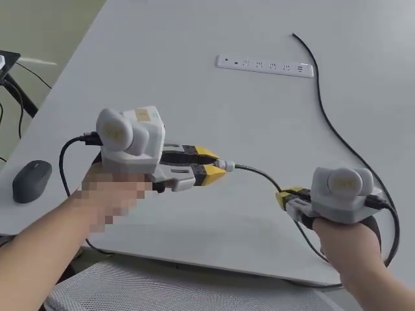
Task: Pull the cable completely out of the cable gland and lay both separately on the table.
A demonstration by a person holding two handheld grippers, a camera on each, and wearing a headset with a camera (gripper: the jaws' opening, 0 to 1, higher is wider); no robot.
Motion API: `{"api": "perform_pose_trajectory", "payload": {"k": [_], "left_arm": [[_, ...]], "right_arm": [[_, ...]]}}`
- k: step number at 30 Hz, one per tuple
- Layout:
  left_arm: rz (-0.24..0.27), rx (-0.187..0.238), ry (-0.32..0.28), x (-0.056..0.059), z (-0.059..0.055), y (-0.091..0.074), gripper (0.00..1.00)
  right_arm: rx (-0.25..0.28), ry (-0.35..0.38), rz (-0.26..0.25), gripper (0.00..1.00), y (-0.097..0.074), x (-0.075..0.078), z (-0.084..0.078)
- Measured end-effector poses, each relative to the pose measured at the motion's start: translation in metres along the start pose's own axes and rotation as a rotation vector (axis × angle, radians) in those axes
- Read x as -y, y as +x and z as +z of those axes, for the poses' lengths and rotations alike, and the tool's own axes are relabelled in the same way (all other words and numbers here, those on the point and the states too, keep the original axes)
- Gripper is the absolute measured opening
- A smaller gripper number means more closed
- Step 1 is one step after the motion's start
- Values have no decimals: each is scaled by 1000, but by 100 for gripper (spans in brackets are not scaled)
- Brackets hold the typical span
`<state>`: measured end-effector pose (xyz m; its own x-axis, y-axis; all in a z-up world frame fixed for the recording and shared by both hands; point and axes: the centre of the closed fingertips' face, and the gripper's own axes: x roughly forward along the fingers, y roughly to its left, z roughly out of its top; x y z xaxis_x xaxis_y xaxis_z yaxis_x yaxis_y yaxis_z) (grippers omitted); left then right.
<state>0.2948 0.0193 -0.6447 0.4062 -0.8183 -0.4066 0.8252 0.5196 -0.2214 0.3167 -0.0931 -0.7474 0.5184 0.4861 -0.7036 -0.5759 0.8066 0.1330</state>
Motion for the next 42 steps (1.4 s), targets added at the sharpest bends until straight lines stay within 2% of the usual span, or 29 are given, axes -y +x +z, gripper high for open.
{"api": "perform_pose_trajectory", "payload": {"k": [3, 8, 11, 15, 18, 22, 24, 27, 32, 39, 42], "left_arm": [[0, -7, 2, 0, -2, 0, 15], [2, -6, -2, 0, -2, 0, 15], [1, -9, -4, 0, -3, 1, 15], [0, -15, -3, -1, -4, 2, 15], [-3, -16, -3, 0, -4, 2, 15], [-4, -16, -2, 0, -3, 3, 15], [-6, -16, -2, 0, -3, 3, 15], [-7, -16, 0, 0, -2, 3, 15], [-11, -14, 1, 1, -2, 3, 15], [-14, -10, 2, 1, -1, 2, 15], [-16, -12, 1, 2, -1, 2, 15]], "right_arm": [[22, -35, -6, 2, -4, -1, 6], [27, -82, -8, 3, -9, -6, 10], [40, -130, -6, 9, -13, -10, 15], [84, -265, 16, 15, -20, -27, 34], [111, -417, 60, 15, -25, -52, 50], [143, -564, 88, 15, -25, -77, 67], [150, -611, 88, 13, -25, -84, 72], [176, -646, 98, 11, -25, -93, 79], [176, -720, 95, 8, -21, -97, 84], [170, -759, 117, 2, -19, -102, 83], [170, -776, 111, 1, -18, -103, 82]]}}
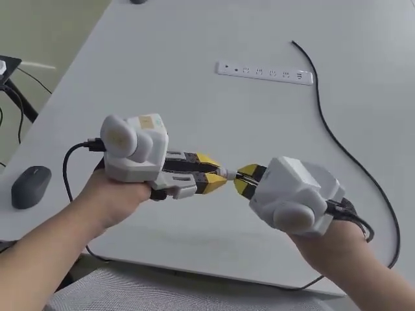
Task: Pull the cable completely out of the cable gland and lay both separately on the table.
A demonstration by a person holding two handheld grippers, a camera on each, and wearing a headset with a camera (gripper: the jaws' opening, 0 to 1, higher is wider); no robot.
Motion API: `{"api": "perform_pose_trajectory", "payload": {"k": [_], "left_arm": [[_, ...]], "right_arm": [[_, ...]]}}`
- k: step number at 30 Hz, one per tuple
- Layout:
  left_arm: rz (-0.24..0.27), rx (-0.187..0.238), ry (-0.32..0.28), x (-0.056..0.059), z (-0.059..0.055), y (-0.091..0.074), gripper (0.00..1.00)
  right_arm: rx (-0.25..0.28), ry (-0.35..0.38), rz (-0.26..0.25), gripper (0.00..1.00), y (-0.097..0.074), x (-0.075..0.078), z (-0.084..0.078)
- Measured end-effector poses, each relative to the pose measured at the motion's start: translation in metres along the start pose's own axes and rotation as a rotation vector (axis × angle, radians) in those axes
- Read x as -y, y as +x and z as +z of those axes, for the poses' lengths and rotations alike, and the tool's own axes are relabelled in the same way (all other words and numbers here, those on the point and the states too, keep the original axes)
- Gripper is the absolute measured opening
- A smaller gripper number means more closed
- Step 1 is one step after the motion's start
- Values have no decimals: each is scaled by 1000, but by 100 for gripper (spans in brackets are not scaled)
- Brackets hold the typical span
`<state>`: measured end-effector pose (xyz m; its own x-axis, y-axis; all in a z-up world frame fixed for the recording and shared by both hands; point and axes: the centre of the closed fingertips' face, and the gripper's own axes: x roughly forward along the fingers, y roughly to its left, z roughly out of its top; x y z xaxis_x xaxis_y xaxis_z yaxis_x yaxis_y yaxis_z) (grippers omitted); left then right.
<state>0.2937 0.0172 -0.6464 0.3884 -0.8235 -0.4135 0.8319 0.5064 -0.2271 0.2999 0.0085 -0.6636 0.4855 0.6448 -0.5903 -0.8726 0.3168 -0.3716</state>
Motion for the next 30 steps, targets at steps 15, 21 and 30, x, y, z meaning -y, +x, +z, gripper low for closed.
{"api": "perform_pose_trajectory", "payload": {"k": [15, 21, 30], "left_arm": [[-1, 1, 14, 3, 2, -1, 15], [0, 3, 17, 1, 2, -1, 15], [-1, 13, 20, 2, 5, -2, 15]], "right_arm": [[1, 96, -17, 0, -1, 1, -4], [-21, 150, -28, 0, 0, 4, -13], [-45, 350, -32, 0, -3, 14, -37]]}}
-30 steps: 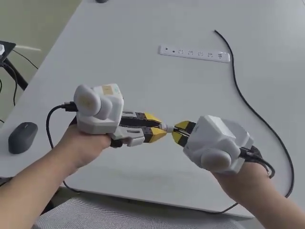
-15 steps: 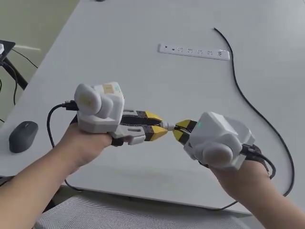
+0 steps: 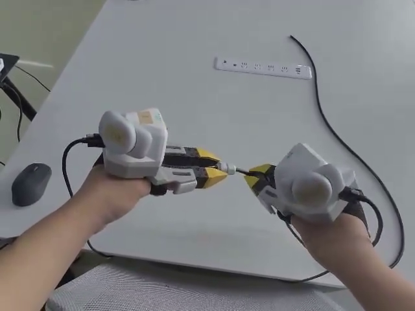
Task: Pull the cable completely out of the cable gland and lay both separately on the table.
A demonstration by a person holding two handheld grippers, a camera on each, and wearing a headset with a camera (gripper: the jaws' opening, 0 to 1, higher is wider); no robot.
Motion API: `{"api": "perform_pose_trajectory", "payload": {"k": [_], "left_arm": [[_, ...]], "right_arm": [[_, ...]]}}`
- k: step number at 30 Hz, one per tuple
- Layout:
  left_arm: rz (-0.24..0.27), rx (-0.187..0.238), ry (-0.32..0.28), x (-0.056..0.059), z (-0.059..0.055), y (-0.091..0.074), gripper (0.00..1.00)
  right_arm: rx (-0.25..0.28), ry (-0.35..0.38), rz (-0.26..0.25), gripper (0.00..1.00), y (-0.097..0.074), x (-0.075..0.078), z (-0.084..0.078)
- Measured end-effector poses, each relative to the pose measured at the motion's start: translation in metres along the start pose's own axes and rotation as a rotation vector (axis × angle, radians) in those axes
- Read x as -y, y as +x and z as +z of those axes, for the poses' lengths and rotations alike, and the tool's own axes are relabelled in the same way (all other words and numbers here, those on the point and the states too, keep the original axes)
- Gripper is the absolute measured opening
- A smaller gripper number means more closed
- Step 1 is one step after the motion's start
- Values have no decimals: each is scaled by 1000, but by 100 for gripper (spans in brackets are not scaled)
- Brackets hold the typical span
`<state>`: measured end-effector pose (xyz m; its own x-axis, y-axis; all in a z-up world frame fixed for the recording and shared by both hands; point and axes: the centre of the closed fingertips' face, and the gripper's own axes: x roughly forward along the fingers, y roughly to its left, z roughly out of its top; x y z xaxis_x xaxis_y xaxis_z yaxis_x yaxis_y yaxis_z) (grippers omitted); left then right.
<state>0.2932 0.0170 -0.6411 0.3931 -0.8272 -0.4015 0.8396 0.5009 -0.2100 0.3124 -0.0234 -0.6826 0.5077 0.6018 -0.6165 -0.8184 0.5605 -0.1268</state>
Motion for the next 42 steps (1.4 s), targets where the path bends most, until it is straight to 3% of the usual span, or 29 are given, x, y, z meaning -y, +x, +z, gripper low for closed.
{"api": "perform_pose_trajectory", "payload": {"k": [2, 12, 31, 38, 42], "left_arm": [[1, 2, -1, -1, 0, 0, 15], [1, 1, -3, -2, -1, -1, 15], [5, 7, -12, -3, -2, -2, 15], [7, 17, -17, -4, 1, -3, 15], [5, 12, -15, -3, -1, -2, 15]], "right_arm": [[-8, 86, 2, 0, 1, 2, -6], [-47, 162, -24, 0, 2, 15, -33], [-117, 511, -66, 0, 7, 38, -86], [-140, 641, -79, 0, 6, 37, -102], [-144, 673, -77, 1, 6, 37, -107]]}}
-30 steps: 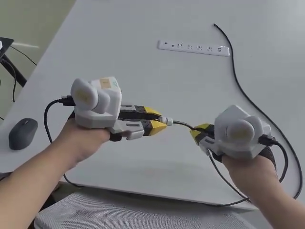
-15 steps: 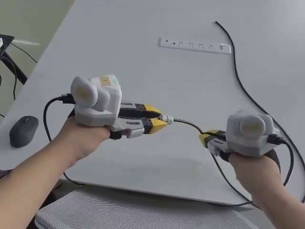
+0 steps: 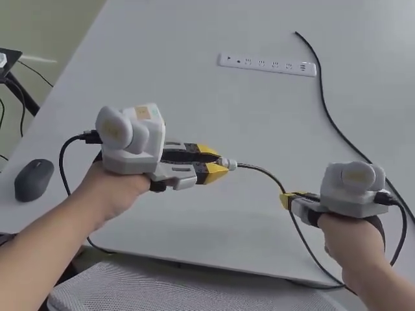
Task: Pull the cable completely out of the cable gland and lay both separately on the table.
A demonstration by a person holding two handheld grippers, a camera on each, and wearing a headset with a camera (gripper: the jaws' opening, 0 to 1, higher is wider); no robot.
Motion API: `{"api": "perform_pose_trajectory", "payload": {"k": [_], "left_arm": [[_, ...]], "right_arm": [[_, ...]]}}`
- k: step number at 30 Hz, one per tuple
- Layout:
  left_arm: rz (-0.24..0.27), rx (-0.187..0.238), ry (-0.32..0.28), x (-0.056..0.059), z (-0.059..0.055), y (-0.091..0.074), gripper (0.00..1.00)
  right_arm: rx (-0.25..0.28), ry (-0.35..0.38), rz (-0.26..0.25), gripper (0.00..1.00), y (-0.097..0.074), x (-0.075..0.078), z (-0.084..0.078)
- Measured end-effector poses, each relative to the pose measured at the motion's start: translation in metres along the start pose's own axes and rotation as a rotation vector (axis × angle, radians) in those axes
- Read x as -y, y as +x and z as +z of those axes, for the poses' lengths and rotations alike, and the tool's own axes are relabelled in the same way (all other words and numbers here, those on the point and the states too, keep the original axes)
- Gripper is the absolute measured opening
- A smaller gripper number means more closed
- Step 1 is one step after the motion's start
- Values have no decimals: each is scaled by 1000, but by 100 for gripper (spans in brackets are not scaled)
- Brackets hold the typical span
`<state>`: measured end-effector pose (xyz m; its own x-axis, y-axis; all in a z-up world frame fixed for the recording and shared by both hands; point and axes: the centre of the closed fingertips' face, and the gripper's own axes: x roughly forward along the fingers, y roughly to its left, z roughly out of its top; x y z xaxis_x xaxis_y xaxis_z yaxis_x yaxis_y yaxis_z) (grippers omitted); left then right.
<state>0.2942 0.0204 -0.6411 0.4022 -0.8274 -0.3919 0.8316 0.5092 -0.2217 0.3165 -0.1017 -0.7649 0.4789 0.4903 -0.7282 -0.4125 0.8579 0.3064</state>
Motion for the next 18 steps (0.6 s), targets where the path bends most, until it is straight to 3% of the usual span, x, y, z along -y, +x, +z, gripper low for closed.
{"api": "perform_pose_trajectory", "payload": {"k": [11, 14, 18], "left_arm": [[0, -2, 4, -1, 1, -1, 15], [2, -3, -1, -1, 1, -1, 15], [3, 0, -1, -1, 2, -2, 15]], "right_arm": [[22, -55, 3, 2, -5, -5, 4], [36, -139, -21, 2, -5, 1, 7], [33, -180, -25, 2, -6, -4, 6]]}}
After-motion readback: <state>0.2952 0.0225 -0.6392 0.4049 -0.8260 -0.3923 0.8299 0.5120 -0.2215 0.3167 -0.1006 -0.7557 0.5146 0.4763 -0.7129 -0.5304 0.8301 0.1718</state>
